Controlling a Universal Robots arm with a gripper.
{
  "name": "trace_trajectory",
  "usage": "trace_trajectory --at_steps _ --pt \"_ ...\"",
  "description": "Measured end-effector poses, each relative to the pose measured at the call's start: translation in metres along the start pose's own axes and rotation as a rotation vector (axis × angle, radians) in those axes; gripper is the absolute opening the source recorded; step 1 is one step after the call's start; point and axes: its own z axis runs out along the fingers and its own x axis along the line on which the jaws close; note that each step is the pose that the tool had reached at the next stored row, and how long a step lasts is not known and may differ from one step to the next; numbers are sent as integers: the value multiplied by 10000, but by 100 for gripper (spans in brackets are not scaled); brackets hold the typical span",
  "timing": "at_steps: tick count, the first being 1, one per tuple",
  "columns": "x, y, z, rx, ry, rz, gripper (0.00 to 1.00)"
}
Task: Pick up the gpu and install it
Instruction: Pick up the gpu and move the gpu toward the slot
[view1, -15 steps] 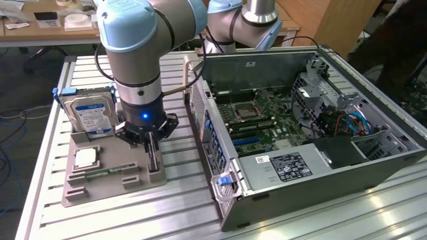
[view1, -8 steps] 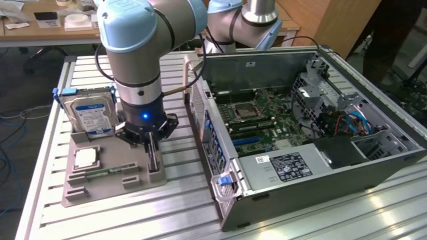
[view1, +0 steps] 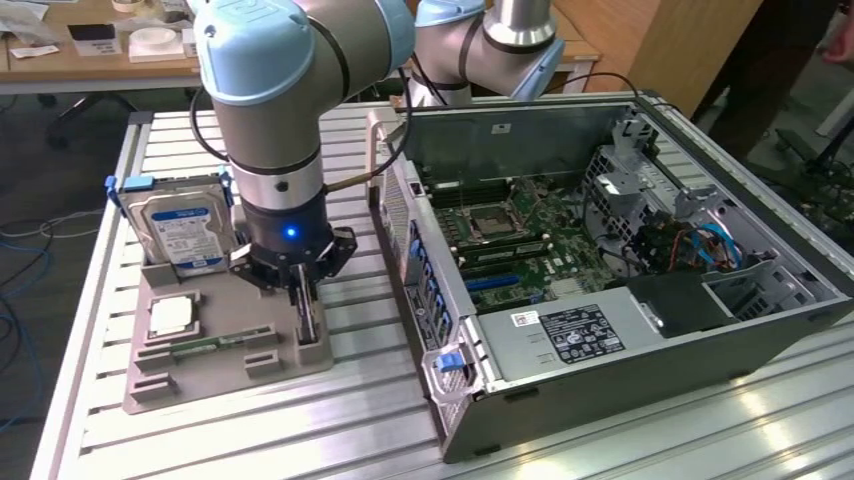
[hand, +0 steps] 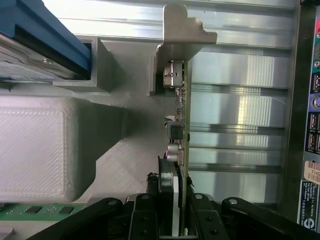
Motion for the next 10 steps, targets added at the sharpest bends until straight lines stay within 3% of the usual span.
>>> trace_trajectory --at_steps 2,4,10 --pt "-3 3 -32 -15 -21 -1 28" --pt "-1 3 -99 1 3 0 28" --pt "-5 9 -303 1 2 0 28"
